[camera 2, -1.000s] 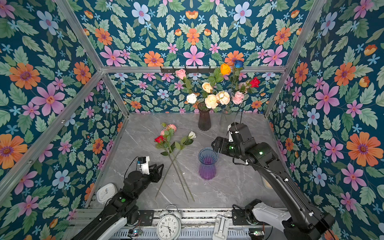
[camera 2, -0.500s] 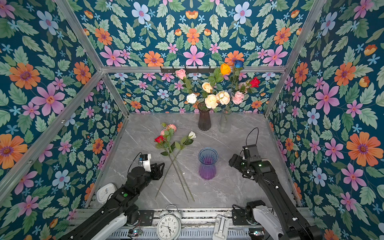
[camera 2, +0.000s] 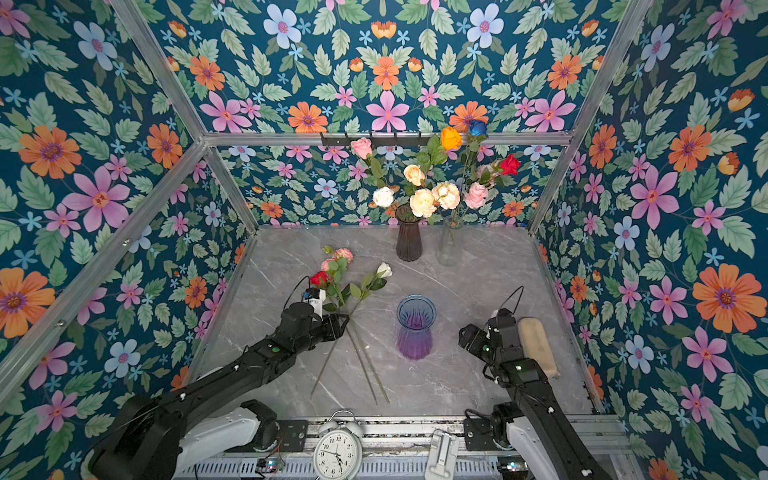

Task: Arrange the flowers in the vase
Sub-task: 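Reach the left gripper to the pink rose stem and close on it, then lift the pink rose up out of the bunch with the left gripper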

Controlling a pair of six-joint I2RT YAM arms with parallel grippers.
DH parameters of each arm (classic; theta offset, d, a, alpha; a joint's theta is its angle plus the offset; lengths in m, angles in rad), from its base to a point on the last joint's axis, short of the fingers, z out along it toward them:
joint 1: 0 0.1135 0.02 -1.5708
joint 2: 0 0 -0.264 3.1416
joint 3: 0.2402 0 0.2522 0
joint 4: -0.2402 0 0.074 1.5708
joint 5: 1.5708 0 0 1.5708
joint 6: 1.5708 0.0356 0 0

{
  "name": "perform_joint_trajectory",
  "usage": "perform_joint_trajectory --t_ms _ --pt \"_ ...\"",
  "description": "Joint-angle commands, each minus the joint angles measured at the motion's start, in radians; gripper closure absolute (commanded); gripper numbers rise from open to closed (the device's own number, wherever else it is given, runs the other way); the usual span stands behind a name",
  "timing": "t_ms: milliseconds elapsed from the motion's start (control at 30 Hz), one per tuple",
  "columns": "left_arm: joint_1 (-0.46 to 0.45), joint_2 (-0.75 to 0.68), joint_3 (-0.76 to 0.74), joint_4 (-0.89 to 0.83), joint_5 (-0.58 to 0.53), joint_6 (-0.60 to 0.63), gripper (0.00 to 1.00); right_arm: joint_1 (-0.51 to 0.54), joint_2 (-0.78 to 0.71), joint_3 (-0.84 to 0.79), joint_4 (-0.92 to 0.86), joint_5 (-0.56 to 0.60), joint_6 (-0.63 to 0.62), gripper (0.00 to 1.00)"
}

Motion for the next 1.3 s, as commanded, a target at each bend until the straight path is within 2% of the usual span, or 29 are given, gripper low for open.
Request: perform_joint_trajectory --t_ms 0,167,300,500,967,1167,1267 --pt "0.009 0.054 0.033 0.003 0.029 -0.018 0.46 0.001 -0.097 -0.034 0.043 -0.012 -0.032 0.10" --pt "0.036 0.131 0.047 0.019 0.042 -0.018 0.45 0.001 -0.278 -0.084 0.019 -0.011 -0.022 0.10" --pt "0.078 0.208 0.041 0.094 0.088 -0.017 0.48 0.002 -0.358 -0.101 -0.003 0.001 -0.013 0.10" --pt "0.132 0.327 0.071 0.187 0.167 -0.021 0.52 0.001 -0.361 -0.101 -0.004 0.000 -0.013 0.11" --pt "0.137 0.435 0.122 0.252 0.213 -0.071 0.60 0.001 -0.353 -0.101 0.001 -0.002 -0.014 0.11" --pt "0.143 0.458 0.112 0.300 0.218 -0.101 0.66 0.001 -0.355 -0.102 0.002 -0.003 -0.015 0.11" --pt "0.147 0.459 0.109 0.321 0.227 -0.110 0.76 0.001 -0.355 -0.101 0.001 -0.003 -0.015 0.11"
